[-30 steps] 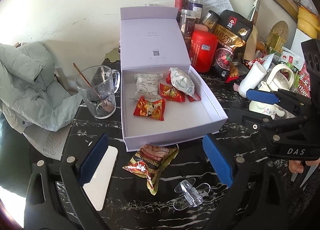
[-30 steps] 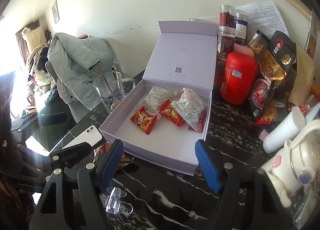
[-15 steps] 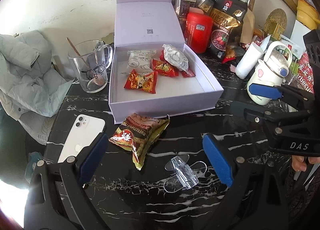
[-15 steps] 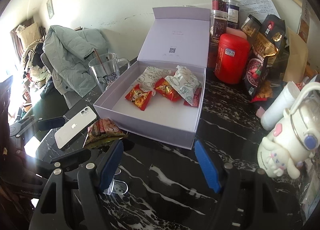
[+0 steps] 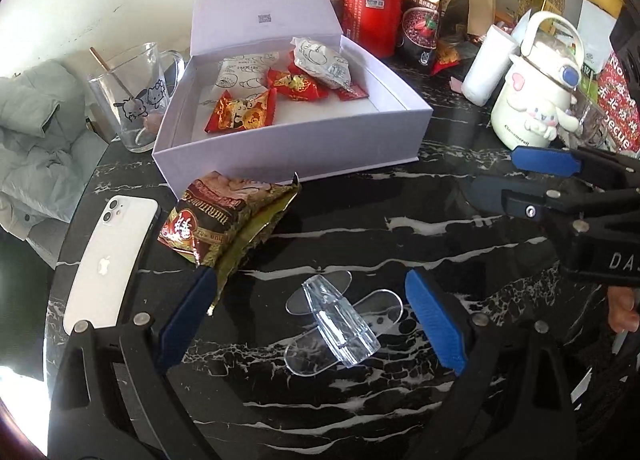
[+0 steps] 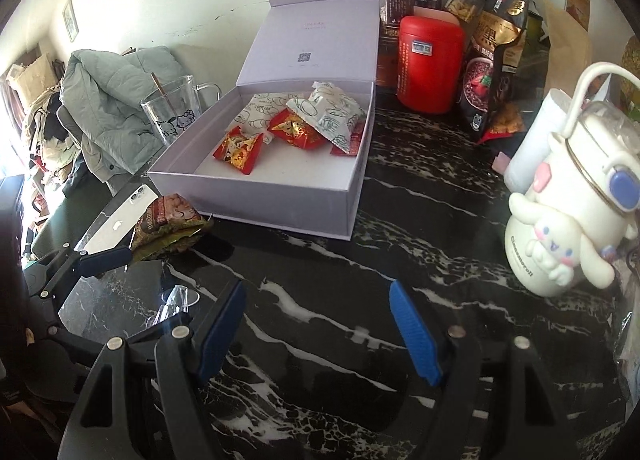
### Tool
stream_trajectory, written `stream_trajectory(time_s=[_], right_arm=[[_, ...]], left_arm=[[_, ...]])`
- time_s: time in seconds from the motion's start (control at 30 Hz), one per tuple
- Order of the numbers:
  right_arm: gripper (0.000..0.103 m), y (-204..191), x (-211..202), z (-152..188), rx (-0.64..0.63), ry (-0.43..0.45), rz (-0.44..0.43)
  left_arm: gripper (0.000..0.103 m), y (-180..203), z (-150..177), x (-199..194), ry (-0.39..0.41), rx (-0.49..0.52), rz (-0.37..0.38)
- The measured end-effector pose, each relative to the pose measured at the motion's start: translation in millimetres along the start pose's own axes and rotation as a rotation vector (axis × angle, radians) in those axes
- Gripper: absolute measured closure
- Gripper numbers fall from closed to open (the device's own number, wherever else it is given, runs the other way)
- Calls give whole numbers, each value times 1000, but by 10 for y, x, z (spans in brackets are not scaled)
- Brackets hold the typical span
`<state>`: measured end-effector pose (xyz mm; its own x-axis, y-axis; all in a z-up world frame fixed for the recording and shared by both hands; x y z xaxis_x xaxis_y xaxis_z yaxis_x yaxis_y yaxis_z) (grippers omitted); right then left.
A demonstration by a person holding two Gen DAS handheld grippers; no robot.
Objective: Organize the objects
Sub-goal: 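Withdraw both open grippers from the lavender box back over the table, then close the left gripper on the clear plastic stand while the right grasps the brown cereal bag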
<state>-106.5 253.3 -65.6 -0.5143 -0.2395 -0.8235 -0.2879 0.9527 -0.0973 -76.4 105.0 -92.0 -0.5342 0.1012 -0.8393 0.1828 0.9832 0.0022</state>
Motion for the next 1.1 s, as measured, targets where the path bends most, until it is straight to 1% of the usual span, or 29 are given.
stream_trajectory(time_s=[0.1, 0.17, 0.3, 0.33, 0.4, 0.47, 0.57, 0.6, 0.63, 0.77, 0.83, 0.93, 1.1], right_arm=[[28, 34, 8, 10, 6, -1, -5], [28, 31, 24, 15, 5, -4, -8], [28, -12, 78, 18, -6, -15, -16], [28, -24, 93, 18, -9, -18, -19], [28, -66, 120, 12, -19, -22, -28], [28, -107, 141, -3, -27, -22, -40], [28, -182, 169, -38, -42, -23, -60], [28, -216, 179, -53, -50, -22, -65], [28, -245, 189, -67, -57, -23, -69], [28, -402, 236, -134, -88, -27, -96], [28, -494, 253, -158, -106, -24, -113], [28, -643, 311, -185, -131, -29, -145], [28, -917, 435, -211, -194, -52, -176]], left_arm=[[8, 36, 47, 72, -29, 2, 26], [8, 40, 87, 121, -45, 1, 30], [8, 26, 168, 198, -74, 11, 9], [8, 9, 179, 212, -80, 14, -10], [8, -32, 185, 205, -71, 15, -24], [10, -73, 185, 184, -62, 5, 5], [30, -99, 197, 171, -54, -3, 65], [44, -95, 210, 162, -44, -5, 100], [58, -90, 210, 140, -30, 2, 115], [58, -62, 241, 115, -22, 39, 132], [58, -93, 268, 101, -23, 27, 142], [58, -191, 318, 64, -28, 2, 126], [58, -463, 437, -8, -26, -60, 90]])
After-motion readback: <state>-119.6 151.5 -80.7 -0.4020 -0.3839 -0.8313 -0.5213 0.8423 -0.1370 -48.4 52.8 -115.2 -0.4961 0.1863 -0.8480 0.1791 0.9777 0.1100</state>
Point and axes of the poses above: each gripper's, at about its wrist camera, not at the fingertips, and x roughly the way its jaws point, y to its right, z to its underside, the point moved 4 cm from there along x, roughly the way its jaws point, and after that the axes turned 4 degrees about -y, right-handed, at the moved point
